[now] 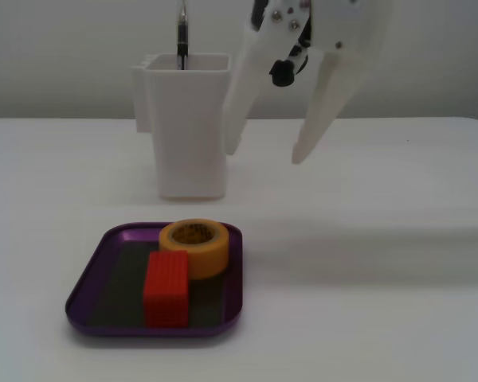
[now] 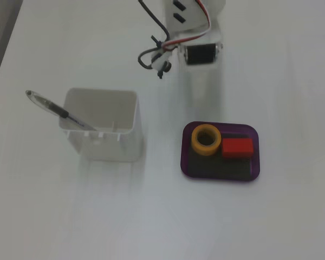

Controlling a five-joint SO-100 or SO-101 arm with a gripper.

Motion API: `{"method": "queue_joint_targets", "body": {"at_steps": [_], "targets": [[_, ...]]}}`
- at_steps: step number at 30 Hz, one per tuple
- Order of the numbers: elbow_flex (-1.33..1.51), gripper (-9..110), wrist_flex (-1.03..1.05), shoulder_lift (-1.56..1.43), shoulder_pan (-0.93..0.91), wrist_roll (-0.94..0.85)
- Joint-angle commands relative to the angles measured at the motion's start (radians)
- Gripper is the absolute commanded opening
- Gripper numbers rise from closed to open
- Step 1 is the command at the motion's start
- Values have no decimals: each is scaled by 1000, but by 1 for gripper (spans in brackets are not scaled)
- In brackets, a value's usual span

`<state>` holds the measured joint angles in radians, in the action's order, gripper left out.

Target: Remove the yellow tape from the box.

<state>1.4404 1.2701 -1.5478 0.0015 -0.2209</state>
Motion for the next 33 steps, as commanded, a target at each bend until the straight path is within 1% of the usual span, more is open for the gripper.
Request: {"method": "queue_joint_targets", "body": {"at_steps": [1,9,16,21,33], "targets": [[-107,19,6,63,11,3],[-282,19,5,261,11,6],[-362,18,5,362,12,2],[-364,13,5,393,12,0],[-364,13,6,387,37,6]]}}
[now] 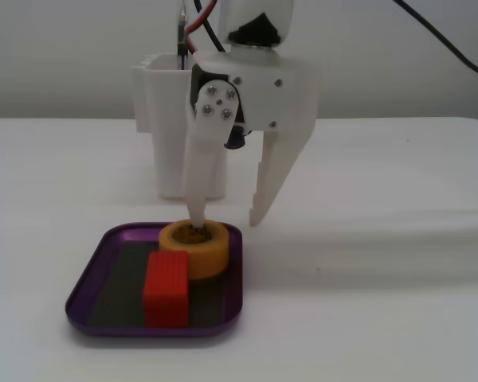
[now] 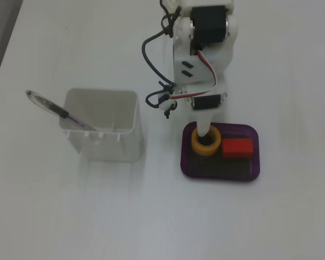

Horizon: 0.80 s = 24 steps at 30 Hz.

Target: Remove the yellow tape from the box.

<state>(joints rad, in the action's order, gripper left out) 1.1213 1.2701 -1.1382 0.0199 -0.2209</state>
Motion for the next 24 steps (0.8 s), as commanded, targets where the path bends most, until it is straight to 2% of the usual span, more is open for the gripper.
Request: {"method": "queue_joint_targets", "body": {"at_steps": [1,24], "targets": [[-44,13,6,-17,21,5],[-32,12,-69,-9,34,-2]]}}
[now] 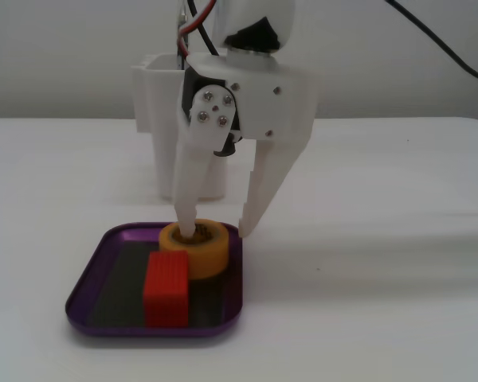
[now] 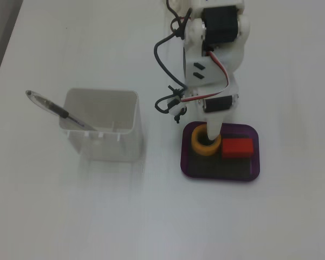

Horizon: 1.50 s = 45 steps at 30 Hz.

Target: Remove the yellow tape from the box.

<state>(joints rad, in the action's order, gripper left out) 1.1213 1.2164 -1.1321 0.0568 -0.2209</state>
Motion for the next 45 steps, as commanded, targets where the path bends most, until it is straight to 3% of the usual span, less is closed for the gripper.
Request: {"method": "queue_joint_targets", "body": {"at_steps": [1,10,19,45], "targets": [[-32,12,-15,-11,-3,-2],[-44,12,-14,104,-6,-2],[-104,1,2,114,0,9],[-199,-1,117,106,5,9]]}}
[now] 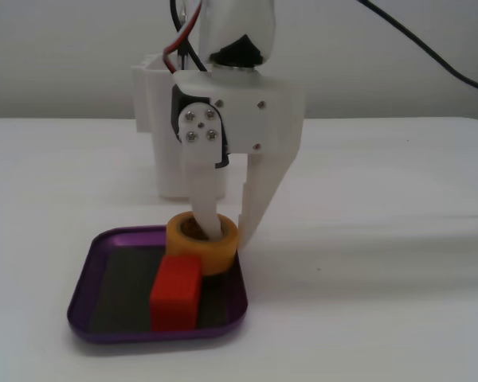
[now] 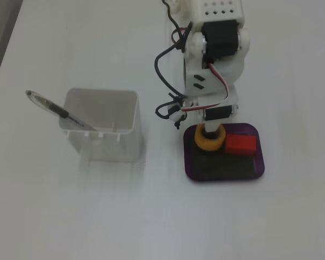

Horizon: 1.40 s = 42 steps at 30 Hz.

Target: Remove the yellow tape from the box.

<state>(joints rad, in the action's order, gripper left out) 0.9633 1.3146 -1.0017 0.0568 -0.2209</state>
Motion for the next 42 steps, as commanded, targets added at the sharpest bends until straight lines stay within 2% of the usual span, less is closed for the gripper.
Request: {"method": "queue_joint_targets", "body": {"at_steps": [1,12,20,24,29,36,42], "targets": [[-51,-1,26,-25,3,9],[-399,-1,278,-25,0,11],[-437,-1,382,-43,-41,51],[-299,-1,379,-160,-75,66],[5,-1,348,-402,-64,63],[561,-1,43,-673,-80,61],[933,-1,-199,-758,-80,63]]}}
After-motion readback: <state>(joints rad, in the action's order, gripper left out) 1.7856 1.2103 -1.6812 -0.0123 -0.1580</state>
